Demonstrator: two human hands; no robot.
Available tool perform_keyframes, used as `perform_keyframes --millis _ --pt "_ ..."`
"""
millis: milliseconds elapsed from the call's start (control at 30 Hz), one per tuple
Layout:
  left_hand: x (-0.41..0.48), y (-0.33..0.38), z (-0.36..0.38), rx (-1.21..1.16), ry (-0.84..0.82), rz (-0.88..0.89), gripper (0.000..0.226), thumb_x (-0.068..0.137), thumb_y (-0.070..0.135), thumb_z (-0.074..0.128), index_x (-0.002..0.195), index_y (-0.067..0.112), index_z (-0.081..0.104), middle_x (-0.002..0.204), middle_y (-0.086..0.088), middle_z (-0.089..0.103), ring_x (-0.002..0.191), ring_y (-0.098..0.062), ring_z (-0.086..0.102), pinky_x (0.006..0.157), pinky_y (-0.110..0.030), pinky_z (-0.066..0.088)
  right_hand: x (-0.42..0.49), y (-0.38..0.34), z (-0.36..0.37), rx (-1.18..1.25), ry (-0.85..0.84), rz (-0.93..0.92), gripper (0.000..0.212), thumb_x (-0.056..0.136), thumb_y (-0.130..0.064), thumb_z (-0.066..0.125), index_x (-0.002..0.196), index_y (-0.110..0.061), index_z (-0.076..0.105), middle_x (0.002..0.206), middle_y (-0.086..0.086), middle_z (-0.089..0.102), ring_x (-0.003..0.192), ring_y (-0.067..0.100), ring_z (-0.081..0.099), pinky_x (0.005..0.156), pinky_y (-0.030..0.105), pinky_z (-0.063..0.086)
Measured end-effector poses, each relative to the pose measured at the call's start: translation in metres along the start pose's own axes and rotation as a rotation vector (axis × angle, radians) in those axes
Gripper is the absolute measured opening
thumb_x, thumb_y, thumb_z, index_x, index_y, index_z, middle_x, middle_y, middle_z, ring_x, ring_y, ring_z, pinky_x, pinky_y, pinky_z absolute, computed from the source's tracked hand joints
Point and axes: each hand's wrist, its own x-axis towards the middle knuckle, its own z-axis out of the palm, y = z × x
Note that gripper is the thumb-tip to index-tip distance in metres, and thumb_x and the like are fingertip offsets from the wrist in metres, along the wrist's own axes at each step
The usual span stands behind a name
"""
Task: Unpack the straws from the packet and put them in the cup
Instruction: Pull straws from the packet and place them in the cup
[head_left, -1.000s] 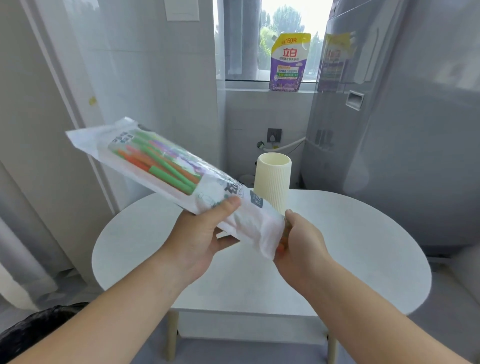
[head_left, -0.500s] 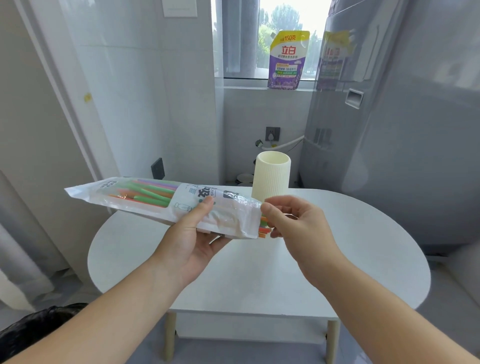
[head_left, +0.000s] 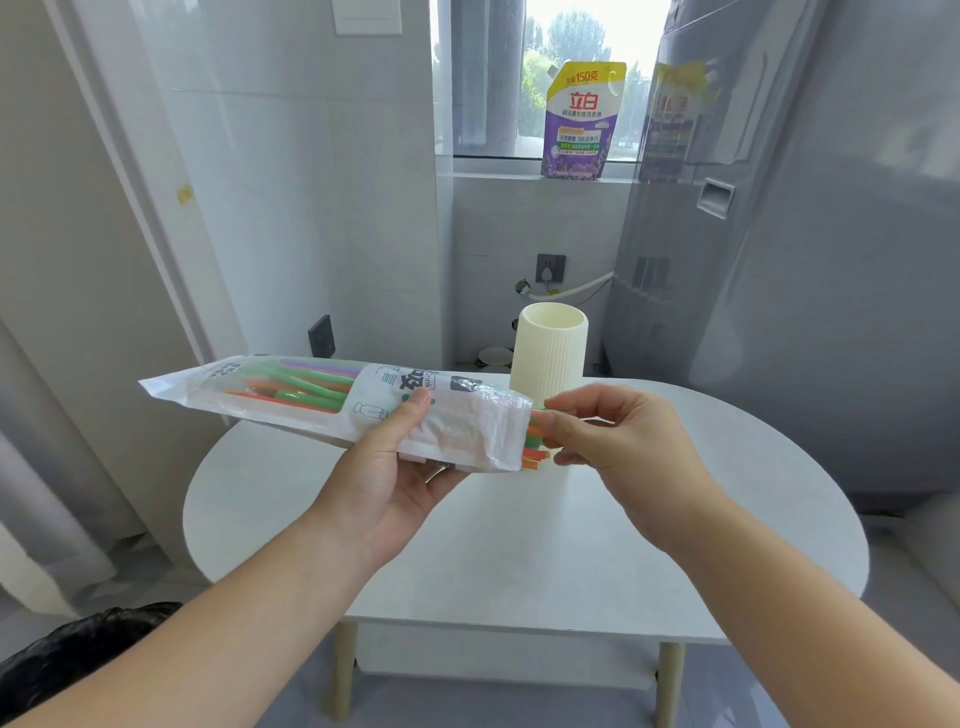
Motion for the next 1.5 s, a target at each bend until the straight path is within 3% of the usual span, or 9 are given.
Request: perform_keyframes --millis 133,300,533,767,900,1033,1267,1367,1500 --pt "0.001 0.002 0.0 -0.026 0.013 0.008 0.022 0.095 0.021 0.068 0.116 0.014 0.071 0.099 -0.008 0.081 0.082 -0.021 0.078 0.074 -0.04 0.066 0.003 0.0 -0.007 -0.148 0.08 -0.087 0.008 0.087 -0.006 0.075 0.081 -0.011 0.075 0.07 0.003 0.076 0.066 0.025 0.073 0.07 0.039 0.063" --pt "0.0 0.001 0.003 -0.012 -0.018 0.02 0.027 0.095 0.021 0.068 0.122 0.014 0.069 0.104 -0.008 0.08 0.086 -0.021 0.078 0.069 -0.037 0.066 0.001 -0.001 -0.001 0.012 0.039 -0.049 0.027 0.086 -0.01 0.077 0.107 -0.011 0.061 0.089 0.01 0.069 0.067 0.02 0.072 0.062 0.028 0.058" --pt "0.001 0.005 -0.001 -0.023 0.003 0.041 0.026 0.095 0.023 0.069 0.12 0.015 0.071 0.101 -0.008 0.08 0.086 -0.022 0.078 0.069 -0.036 0.066 0.006 0.001 -0.01 0.09 0.016 -0.01 0.004 0.086 -0.004 0.076 0.082 -0.006 0.074 0.076 0.011 0.07 0.065 0.018 0.065 0.068 0.028 0.057" --pt "0.002 0.005 0.001 -0.056 0.021 0.05 0.025 0.095 0.021 0.069 0.119 0.015 0.07 0.095 -0.007 0.081 0.084 -0.022 0.079 0.071 -0.039 0.066 0.007 0.002 -0.012 0.366 0.04 0.099 0.026 0.087 -0.013 0.075 0.112 -0.008 0.069 0.074 0.005 0.064 0.061 0.015 0.058 0.062 0.026 0.053" --pt "0.001 0.002 0.002 -0.046 0.011 0.038 0.023 0.095 0.021 0.068 0.117 0.015 0.07 0.097 -0.008 0.081 0.084 -0.022 0.079 0.069 -0.038 0.066 0.007 0.002 -0.007 0.361 0.041 0.137 0.018 0.087 -0.012 0.076 0.1 -0.001 0.071 0.069 0.005 0.064 0.06 0.013 0.06 0.061 0.022 0.054" --pt "0.002 0.006 -0.002 -0.054 0.026 0.052 0.022 0.095 0.022 0.069 0.116 0.014 0.071 0.098 -0.008 0.081 0.085 -0.022 0.079 0.073 -0.039 0.066 0.013 -0.003 -0.015 0.566 0.11 0.202 0.005 0.089 -0.008 0.073 0.088 -0.006 0.068 0.066 0.002 0.058 0.057 0.01 0.055 0.053 0.017 0.05" --pt "0.002 0.003 0.002 -0.076 0.01 0.038 0.023 0.095 0.022 0.068 0.116 0.014 0.071 0.103 -0.009 0.081 0.09 -0.023 0.079 0.076 -0.04 0.065 0.001 -0.005 0.001 0.946 0.125 0.272 0.027 0.072 -0.022 0.08 0.091 -0.008 0.067 0.078 0.004 0.057 0.06 0.01 0.053 0.055 0.015 0.052" --pt "0.001 0.0 0.005 -0.073 0.0 0.028 0.024 0.094 0.023 0.068 0.117 0.013 0.072 0.104 -0.01 0.08 0.089 -0.023 0.078 0.076 -0.039 0.066 -0.004 0.0 0.014 0.878 0.08 0.248 0.024 0.08 -0.02 0.078 0.099 -0.007 0.069 0.091 0.008 0.06 0.062 0.009 0.054 0.058 0.016 0.052" --pt "0.0 -0.001 0.004 -0.063 0.016 0.02 0.025 0.094 0.022 0.069 0.116 0.011 0.072 0.1 -0.01 0.08 0.086 -0.023 0.078 0.072 -0.038 0.066 0.002 0.002 0.019 0.624 0.142 0.188 0.019 0.092 -0.022 0.071 0.101 -0.005 0.07 0.077 0.002 0.061 0.063 0.009 0.058 0.066 0.022 0.051"
